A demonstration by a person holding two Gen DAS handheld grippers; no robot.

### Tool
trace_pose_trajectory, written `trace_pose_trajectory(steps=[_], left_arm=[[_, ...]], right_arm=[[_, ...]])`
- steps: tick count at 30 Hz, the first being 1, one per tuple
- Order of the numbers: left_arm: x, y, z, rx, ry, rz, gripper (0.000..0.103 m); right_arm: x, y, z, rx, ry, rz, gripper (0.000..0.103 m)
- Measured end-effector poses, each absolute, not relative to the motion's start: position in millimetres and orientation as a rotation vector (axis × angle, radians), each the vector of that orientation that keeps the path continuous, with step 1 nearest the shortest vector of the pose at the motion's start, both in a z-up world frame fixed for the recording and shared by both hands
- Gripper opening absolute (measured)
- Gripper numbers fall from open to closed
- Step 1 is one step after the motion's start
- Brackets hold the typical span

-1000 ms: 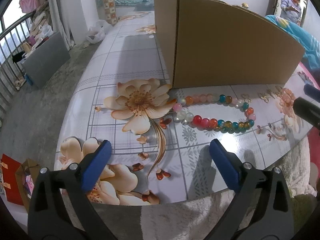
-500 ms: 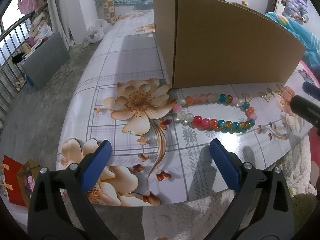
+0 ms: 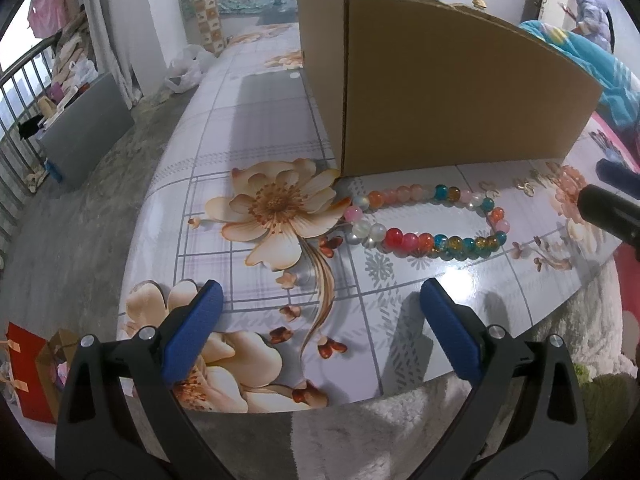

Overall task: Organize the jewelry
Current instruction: 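Withdraw both grippers from the box back over the table, then move the left gripper toward the multicolour bead bracelet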

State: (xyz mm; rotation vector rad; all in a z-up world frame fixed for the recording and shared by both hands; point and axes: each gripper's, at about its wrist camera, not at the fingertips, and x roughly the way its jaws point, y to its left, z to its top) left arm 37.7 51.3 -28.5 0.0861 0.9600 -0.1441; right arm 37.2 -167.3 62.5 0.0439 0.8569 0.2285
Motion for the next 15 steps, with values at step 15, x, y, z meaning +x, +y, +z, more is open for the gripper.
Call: trace_pose_trajectory(steps=[15], left_arm=[[49.7, 64.1, -12.6, 0.007, 0.899, -0.140, 0.067]], right_arm=[[38.7, -168.8, 57.9, 0.062, 0.882, 0.254, 0.097]])
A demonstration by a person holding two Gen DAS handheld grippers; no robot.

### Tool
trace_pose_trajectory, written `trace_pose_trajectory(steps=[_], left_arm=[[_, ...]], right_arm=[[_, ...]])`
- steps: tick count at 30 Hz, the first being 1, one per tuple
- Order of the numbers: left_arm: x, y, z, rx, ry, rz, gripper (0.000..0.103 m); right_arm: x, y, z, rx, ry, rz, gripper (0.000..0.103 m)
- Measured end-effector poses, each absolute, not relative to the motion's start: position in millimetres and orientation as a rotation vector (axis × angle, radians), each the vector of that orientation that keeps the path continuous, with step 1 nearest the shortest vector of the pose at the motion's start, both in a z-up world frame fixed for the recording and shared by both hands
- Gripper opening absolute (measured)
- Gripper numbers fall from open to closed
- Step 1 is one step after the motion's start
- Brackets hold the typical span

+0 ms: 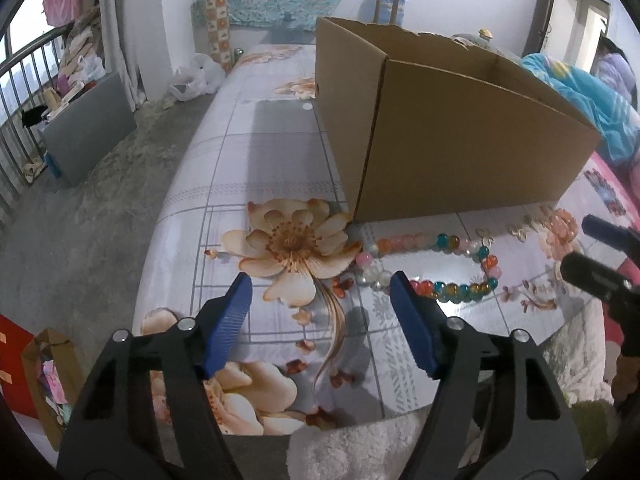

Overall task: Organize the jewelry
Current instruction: 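Move the left gripper toward the multicolour bead bracelet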

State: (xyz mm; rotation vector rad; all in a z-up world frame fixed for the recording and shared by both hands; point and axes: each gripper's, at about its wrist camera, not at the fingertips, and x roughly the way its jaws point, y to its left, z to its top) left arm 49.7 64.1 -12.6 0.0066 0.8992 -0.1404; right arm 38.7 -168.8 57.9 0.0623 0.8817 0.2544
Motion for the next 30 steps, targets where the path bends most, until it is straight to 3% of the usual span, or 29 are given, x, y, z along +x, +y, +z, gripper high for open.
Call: trace_pose_trajectory(steps=[30], left_arm=[[61.0, 41.2, -17.6, 0.136, 0.913, -0.122, 0.064]], right_arm=[[38.1, -174.6, 54.9, 0.085, 0.884, 0.252, 0.097]])
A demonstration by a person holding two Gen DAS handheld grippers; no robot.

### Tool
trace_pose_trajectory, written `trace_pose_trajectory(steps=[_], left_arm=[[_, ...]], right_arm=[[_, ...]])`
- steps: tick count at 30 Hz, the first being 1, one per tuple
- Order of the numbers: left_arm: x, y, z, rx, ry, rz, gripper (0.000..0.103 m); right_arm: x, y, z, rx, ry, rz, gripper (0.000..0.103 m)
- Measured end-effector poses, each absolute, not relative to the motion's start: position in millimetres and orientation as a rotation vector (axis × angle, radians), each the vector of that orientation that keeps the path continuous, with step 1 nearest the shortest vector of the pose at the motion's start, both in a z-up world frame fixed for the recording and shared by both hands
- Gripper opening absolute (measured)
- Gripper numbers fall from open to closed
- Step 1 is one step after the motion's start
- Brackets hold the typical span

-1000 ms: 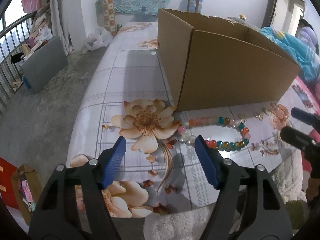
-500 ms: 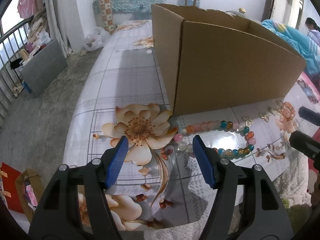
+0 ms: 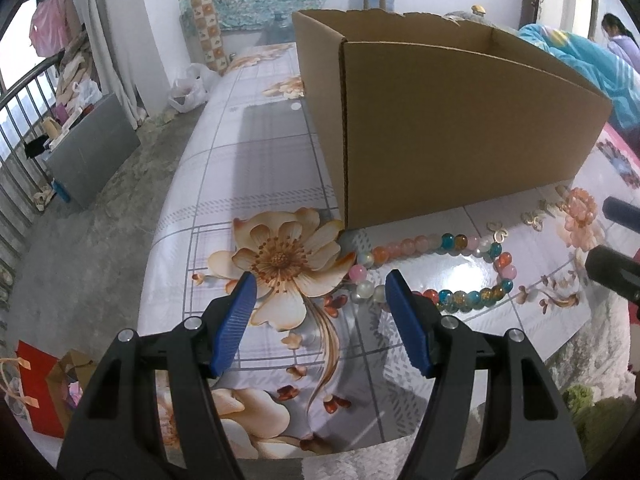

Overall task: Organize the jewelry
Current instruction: 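Move the left gripper toward the multicolour bead bracelet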

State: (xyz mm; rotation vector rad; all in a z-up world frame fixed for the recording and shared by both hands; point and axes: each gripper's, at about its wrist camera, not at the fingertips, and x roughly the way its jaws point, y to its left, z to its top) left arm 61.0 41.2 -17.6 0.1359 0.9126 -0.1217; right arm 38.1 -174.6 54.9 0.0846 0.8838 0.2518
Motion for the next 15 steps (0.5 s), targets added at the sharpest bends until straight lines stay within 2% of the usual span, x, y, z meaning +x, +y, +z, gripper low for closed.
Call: trace_pose_trajectory(steps=[10, 15], left_arm=[[53.7, 45.6, -21.9, 0.152, 0.959, -0.114, 0.064], [49.4, 51.0, -12.7, 0.099, 0.927, -0.153, 0.064]], right_arm=[[40.0, -174.2, 53.9, 0.095, 0.890, 0.255, 0.097], [39.0, -173.8, 54.4, 0.091, 0.889, 0.254, 0.097]])
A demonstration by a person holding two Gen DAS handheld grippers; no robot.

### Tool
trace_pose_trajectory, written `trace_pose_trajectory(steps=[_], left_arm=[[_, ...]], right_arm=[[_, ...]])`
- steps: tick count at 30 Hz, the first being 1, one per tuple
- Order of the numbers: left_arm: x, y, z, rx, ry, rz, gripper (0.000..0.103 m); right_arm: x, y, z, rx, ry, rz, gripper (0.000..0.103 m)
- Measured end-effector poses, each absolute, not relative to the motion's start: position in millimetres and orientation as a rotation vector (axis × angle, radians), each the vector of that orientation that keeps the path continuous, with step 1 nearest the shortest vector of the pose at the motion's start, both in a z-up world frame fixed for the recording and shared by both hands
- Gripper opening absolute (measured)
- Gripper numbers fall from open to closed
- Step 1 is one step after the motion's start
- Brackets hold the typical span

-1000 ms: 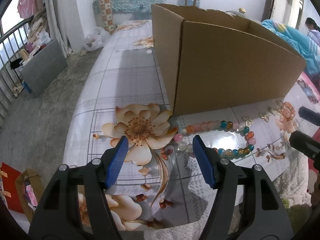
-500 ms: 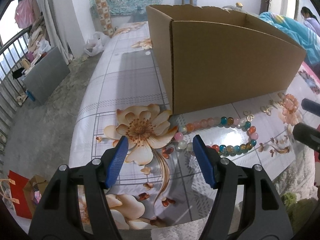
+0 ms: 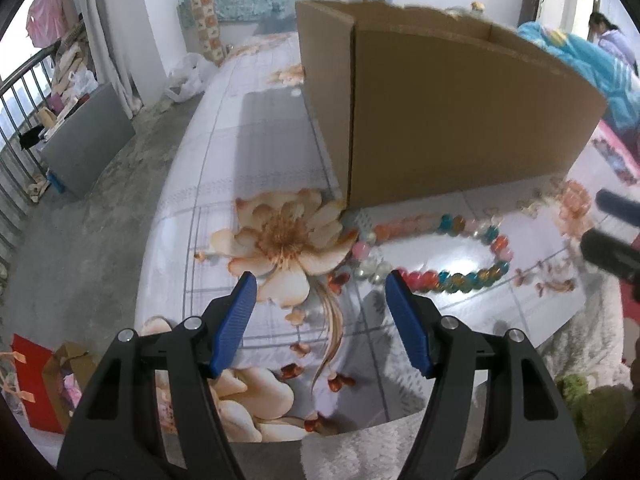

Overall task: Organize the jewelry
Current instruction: 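Move the left gripper toward the multicolour bead bracelet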

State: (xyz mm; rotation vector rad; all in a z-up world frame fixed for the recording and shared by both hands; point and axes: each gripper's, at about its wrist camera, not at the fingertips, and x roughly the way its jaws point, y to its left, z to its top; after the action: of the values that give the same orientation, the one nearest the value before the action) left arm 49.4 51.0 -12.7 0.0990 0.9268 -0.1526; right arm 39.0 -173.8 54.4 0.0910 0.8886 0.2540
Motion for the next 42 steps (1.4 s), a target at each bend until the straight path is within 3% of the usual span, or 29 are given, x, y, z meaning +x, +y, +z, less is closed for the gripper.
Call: trace_pose_trajectory(steps=[6, 42], left_arm=[[52.5, 43.8, 0.0, 0.080, 0.866, -0.195, 0.067], [54.1, 47.7, -19.9, 0.159, 0.932, -0.154, 0.072]], right_arm=[[38.4, -174.5, 54.1, 0.090, 0.889, 0.253, 0.097], [34.2, -174.1, 56.3, 0.101, 0.882, 0.277, 0.097]])
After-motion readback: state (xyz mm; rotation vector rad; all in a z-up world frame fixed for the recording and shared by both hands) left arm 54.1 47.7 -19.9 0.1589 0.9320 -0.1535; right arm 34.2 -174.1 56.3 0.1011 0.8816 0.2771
